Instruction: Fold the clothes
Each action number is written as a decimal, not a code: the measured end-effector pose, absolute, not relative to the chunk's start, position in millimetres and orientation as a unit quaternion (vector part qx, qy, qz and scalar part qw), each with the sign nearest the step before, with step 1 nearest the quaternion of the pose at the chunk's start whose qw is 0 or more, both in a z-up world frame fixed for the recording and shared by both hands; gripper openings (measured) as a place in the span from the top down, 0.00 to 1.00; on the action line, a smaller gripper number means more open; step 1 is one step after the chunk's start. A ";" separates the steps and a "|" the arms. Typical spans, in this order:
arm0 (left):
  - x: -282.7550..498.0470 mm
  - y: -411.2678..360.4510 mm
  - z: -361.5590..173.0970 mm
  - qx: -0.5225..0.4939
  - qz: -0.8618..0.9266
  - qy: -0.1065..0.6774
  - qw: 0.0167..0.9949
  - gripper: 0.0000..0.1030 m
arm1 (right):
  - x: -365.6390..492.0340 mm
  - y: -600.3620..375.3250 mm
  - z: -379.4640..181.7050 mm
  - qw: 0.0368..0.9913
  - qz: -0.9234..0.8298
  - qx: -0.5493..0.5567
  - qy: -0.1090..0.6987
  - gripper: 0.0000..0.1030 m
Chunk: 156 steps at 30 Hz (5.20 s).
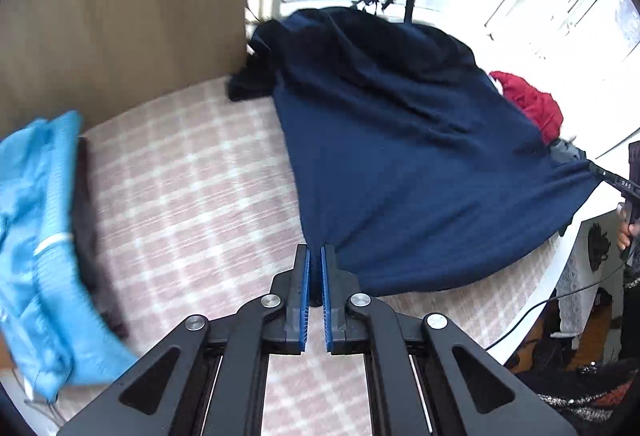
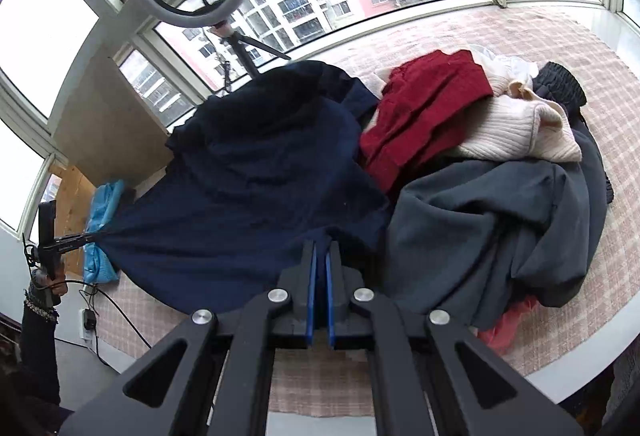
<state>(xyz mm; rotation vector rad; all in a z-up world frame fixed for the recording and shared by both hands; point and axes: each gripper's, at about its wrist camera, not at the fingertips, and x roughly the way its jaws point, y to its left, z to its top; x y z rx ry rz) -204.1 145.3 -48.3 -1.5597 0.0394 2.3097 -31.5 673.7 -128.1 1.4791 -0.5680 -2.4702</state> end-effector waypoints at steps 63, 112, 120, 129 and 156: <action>-107.9 55.4 37.5 -0.502 0.858 -0.041 0.104 1.00 | -59.3 578.5 -62.3 0.150 -0.866 0.462 -0.118 0.96; -260.2 28.0 33.1 -0.501 0.845 -0.163 0.094 0.98 | -171.1 584.7 -105.9 0.125 -0.854 0.472 -0.178 0.96; -194.0 23.2 291.3 -0.305 0.948 -0.063 0.068 0.97 | -129.8 558.4 151.8 0.191 -0.942 0.265 -0.074 0.96; -100.6 30.6 143.8 -0.464 0.882 -0.025 0.082 0.97 | -39.4 562.5 23.0 0.196 -0.896 0.392 -0.070 0.96; 38.3 19.1 -69.7 -0.635 0.759 -0.133 0.059 1.00 | 102.3 618.0 -147.3 0.117 -0.817 0.540 -0.168 0.96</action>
